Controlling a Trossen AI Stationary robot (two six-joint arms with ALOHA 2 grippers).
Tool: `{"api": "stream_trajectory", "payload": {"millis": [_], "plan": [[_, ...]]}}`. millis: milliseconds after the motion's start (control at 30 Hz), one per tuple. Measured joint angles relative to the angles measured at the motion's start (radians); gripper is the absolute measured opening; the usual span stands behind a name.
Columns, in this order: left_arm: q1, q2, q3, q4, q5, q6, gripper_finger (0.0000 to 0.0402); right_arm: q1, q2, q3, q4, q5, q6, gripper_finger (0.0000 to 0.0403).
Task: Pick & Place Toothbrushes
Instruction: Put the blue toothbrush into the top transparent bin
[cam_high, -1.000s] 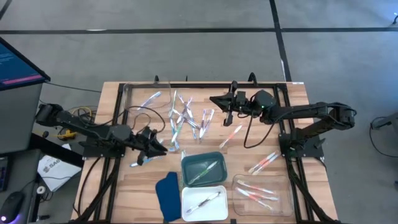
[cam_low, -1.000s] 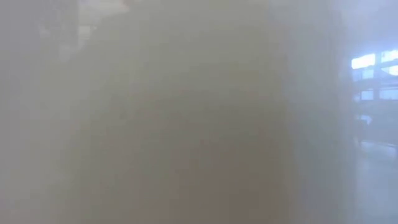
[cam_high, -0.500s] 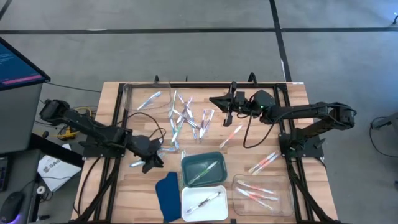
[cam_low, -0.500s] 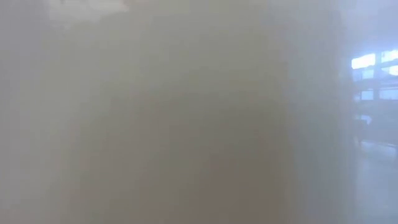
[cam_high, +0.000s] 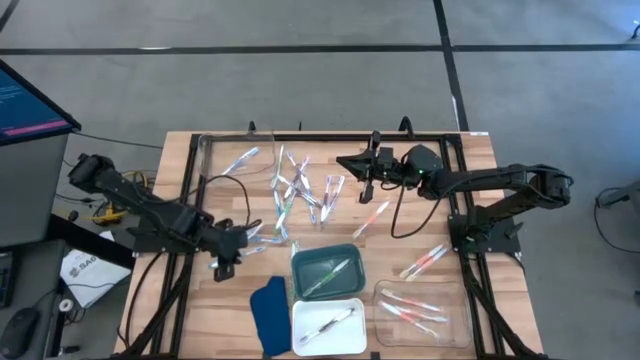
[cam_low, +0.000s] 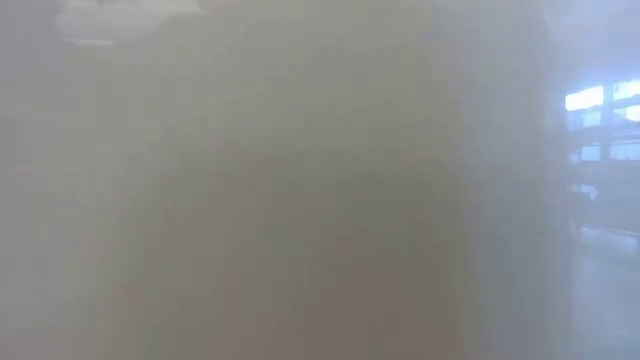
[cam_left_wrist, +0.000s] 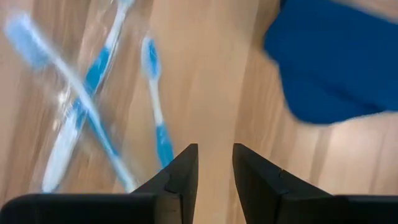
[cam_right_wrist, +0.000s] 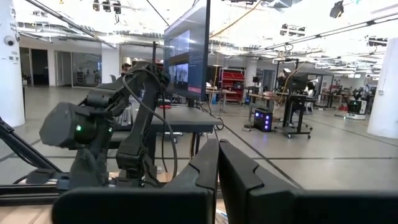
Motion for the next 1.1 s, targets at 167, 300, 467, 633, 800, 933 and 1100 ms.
{"api": "stream_trajectory", "payload": {"millis": [167,300,467,633,800,933,1100], "plan": [[-0.03,0.004,-0.008,0.004,-0.039,-0.028,0.0095,0.0,0.0,0.0,-0.004,0.0,0.0,0.0006],[-0.034,0.039,-0.008,0.006,-0.053,-0.016,0.0095,0.0,0.0,0.0,-0.004,0.0,0.0,0.0006],[-0.034,0.114,-0.009,0.044,-0.072,-0.016,0.0095,0.0,0.0,0.0,-0.005,0.0,0.0,0.0006],[-0.034,0.153,-0.009,0.075,-0.125,-0.021,0.0095,0.0,0.0,0.0,-0.009,0.0,0.0,0.0006],[-0.033,0.181,-0.009,0.076,-0.158,-0.026,0.0095,0.0,0.0,0.0,-0.015,0.0,0.0,0.0006],[-0.033,0.21,-0.009,0.077,-0.157,-0.027,0.0097,0.0,0.0,0.0,-0.019,0.0,0.0,0.0006],[-0.033,0.24,-0.009,0.074,-0.157,-0.027,0.0118,0.0,0.0,0.0,-0.019,0.0,0.0,0.0006]]}}
